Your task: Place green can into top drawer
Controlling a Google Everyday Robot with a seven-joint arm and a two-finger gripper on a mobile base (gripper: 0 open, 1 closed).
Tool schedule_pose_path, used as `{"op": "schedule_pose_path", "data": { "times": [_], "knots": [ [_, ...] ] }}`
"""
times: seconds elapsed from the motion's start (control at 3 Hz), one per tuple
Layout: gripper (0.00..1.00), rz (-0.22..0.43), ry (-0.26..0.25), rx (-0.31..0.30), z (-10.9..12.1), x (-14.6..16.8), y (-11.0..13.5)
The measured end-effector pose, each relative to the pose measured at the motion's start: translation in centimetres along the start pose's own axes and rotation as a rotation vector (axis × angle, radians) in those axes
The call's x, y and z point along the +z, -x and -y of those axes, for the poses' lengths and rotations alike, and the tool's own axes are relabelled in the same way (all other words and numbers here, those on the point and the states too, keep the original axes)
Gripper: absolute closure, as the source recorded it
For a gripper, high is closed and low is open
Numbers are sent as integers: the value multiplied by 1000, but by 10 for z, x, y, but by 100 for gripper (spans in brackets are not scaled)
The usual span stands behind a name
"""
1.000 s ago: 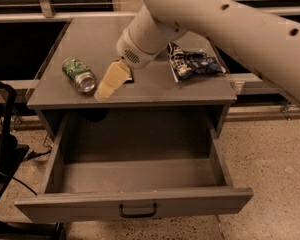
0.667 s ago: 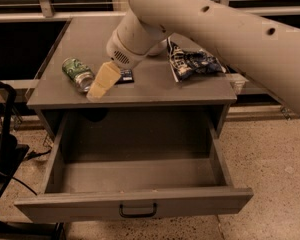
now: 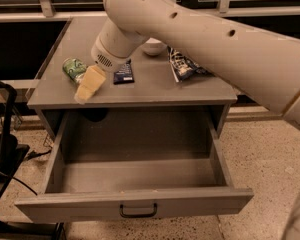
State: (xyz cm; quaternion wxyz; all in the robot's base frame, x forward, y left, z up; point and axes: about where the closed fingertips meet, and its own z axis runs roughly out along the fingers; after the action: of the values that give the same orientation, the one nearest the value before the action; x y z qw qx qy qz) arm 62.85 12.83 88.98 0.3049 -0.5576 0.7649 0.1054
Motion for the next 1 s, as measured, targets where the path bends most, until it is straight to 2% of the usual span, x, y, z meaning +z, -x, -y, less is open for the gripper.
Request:
{"op": "schedule_pose_path", "data": {
  "times": [0.67, 1.0],
  "knots": [
    [0, 22, 44, 98, 4, 32, 3],
    [0, 60, 67, 128, 4, 39, 9]
  ]
}}
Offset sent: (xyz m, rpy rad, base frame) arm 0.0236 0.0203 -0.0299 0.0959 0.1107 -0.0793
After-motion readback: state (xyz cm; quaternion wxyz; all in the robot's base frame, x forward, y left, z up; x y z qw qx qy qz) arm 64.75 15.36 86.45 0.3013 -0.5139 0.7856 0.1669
